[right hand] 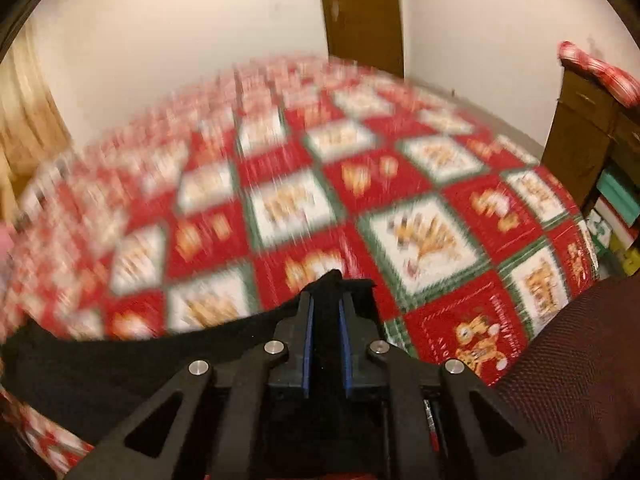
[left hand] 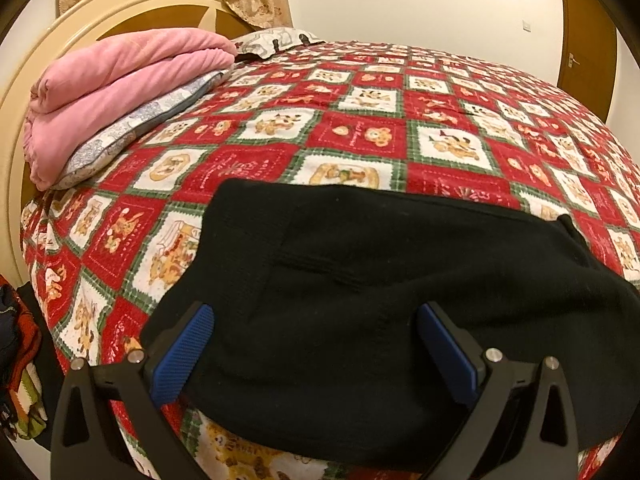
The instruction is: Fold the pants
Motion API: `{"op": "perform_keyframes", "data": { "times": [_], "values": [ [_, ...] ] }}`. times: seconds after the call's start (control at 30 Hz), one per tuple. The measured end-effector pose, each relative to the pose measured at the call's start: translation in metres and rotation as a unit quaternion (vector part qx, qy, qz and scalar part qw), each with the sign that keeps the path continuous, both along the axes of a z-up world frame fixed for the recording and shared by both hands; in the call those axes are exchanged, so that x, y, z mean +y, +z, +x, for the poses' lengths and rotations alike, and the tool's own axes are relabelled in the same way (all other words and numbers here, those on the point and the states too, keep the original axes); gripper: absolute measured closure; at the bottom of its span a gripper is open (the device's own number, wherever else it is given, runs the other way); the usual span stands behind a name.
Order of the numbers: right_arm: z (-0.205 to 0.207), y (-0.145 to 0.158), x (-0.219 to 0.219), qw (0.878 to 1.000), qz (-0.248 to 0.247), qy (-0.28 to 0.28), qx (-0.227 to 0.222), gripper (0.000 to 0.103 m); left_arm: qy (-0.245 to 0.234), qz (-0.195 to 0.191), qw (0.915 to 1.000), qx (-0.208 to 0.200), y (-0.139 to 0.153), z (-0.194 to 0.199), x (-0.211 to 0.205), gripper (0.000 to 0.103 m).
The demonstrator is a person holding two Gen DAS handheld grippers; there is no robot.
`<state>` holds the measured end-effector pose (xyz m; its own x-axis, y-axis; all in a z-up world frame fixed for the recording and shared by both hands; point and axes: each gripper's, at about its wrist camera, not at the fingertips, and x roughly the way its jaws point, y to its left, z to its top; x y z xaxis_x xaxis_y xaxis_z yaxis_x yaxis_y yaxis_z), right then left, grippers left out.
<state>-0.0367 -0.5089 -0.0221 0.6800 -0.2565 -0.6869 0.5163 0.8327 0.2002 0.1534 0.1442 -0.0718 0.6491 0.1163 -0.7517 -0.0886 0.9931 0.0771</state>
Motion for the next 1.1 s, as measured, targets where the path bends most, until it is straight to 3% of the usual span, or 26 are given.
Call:
{"op": "perform_keyframes", "data": {
  "times": [0.03,0.1,0.3,0.37,0.43,0.53,0.67,0.83,0.9,1.0,1.1],
  "values": [
    [-0.015,0.01,-0.001,0.999,0.006,-0.019,-0.038,0.092,0.002,-0.001,1.0,-0.001,0.0,0.0,0.0,0.0],
    [-0.035,0.016,-0.009,0.995,0.014,-0.063,-0.074,0.092,0.006,-0.003,1.0,-0.002,-0.001,-0.002,0.0,0.0],
    [-0.036,-0.03,-0.047,0.99,0.06,-0.131,0.012,0.092,0.009,-0.002,0.9999,-0.008,-0.002,-0.002,-0.001,0.0],
    [-0.045,-0.026,-0.047,0.988,0.054,-0.147,0.002,0.092,0.007,-0.001,0.9999,-0.007,-0.002,-0.003,-0.001,0.0],
    [-0.04,-0.013,-0.03,0.993,0.058,-0.094,-0.036,0.092,0.006,-0.001,1.0,-0.007,-0.002,-0.003,-0.001,0.0],
    [-0.002,0.004,0.024,0.996,0.047,0.059,-0.039,0.092,0.009,0.0,0.9999,-0.008,-0.002,-0.002,-0.001,0.0],
    [0.054,0.006,0.113,0.973,0.042,0.226,-0.017,0.092,0.02,0.007,0.9997,-0.016,0.001,-0.006,-0.004,0.0],
    [0.102,-0.02,0.18,0.949,0.086,0.304,0.008,0.092,-0.015,0.005,0.9984,-0.054,0.02,-0.028,-0.009,0.0],
    [0.112,-0.028,0.201,0.942,0.078,0.325,0.019,0.092,-0.047,0.02,0.9963,-0.07,0.029,-0.035,-0.016,0.0],
    [0.121,-0.044,0.233,0.929,0.081,0.359,0.038,0.092,-0.077,0.034,0.994,-0.069,0.032,-0.036,-0.026,0.0],
    [0.118,-0.053,0.248,0.919,0.086,0.382,0.051,0.092,-0.102,0.017,0.9923,-0.069,0.034,-0.036,-0.035,0.0]
  ]
}}
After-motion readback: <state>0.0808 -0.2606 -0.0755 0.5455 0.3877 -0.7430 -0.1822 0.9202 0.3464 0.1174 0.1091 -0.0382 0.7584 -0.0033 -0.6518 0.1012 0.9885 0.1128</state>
